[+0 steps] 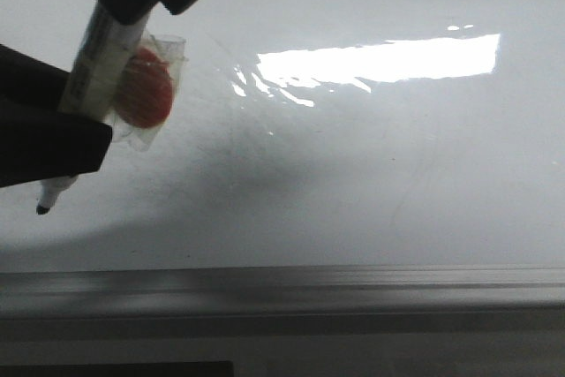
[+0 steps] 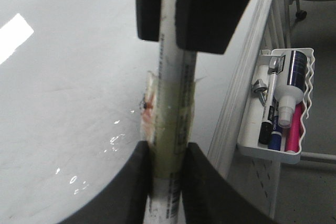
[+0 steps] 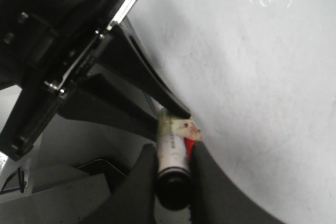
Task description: Write number 9 on whiteboard
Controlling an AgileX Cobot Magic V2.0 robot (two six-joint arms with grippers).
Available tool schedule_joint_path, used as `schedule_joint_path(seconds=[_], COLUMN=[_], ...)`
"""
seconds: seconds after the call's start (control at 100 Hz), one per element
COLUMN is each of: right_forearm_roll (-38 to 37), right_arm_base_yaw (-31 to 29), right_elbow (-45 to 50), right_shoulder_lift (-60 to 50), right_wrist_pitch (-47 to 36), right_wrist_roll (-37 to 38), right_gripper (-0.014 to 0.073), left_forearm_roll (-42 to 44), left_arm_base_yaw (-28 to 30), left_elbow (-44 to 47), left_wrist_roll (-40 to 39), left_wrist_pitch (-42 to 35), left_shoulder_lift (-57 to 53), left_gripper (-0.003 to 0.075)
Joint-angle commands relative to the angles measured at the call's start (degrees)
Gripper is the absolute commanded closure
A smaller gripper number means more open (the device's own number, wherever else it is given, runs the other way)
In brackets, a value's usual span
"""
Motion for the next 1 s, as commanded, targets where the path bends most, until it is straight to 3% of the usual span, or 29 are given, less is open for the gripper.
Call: schedule_joint_path(seconds=[0.0,0.05,0.12,0.3,0.44,0.56,0.8,0.99], right_forearm_roll=[-0.4,-0.4,-0.4,-1.9,-10.7,-15.7,-16.4,-16.4], right_arm_base_yaw=[-0.3,-0.3,-0.3,-0.5,-2.0,-4.1,-7.8,-10.2], right_elbow=[-1.8,-1.8,-1.8,-1.8,-1.8,-1.8,-1.8,-1.8], right_shoulder_lift=[-1.1,-1.1,-1.1,-4.0,-8.9,-12.2,-11.8,-7.3], right_wrist_pitch=[-2.8,-3.1,-3.0,-1.0,0.3,0.7,1.4,-4.9], right_wrist_roll=[-0.1,-0.1,-0.1,1.1,10.8,16.4,18.9,19.0], right_gripper=[0.0664,0.0664,0.0664,0.0664,0.0664,0.0664,0.0655,0.0657], left_forearm_roll=[-1.0,-1.5,-3.4,-8.3,-9.3,-10.9,-13.5,-13.5], left_arm_base_yaw=[-0.3,-0.3,-0.3,-0.3,-0.3,-0.3,-0.3,-0.3], left_elbow=[-1.8,-1.8,-1.8,-1.8,-1.8,-1.8,-1.8,-1.8], left_wrist_roll=[-0.5,-0.5,-0.5,-0.5,-0.5,-0.5,-0.5,-0.5], left_wrist_pitch=[-4.7,-4.6,-3.9,3.4,7.4,7.8,7.5,5.7], left_shoulder_lift=[-0.6,-0.6,-0.6,-4.3,-11.3,-16.1,-18.0,-18.0], left_gripper=[0.0543,0.0475,0.0444,0.0443,0.0443,0.0444,0.0444,0.0444])
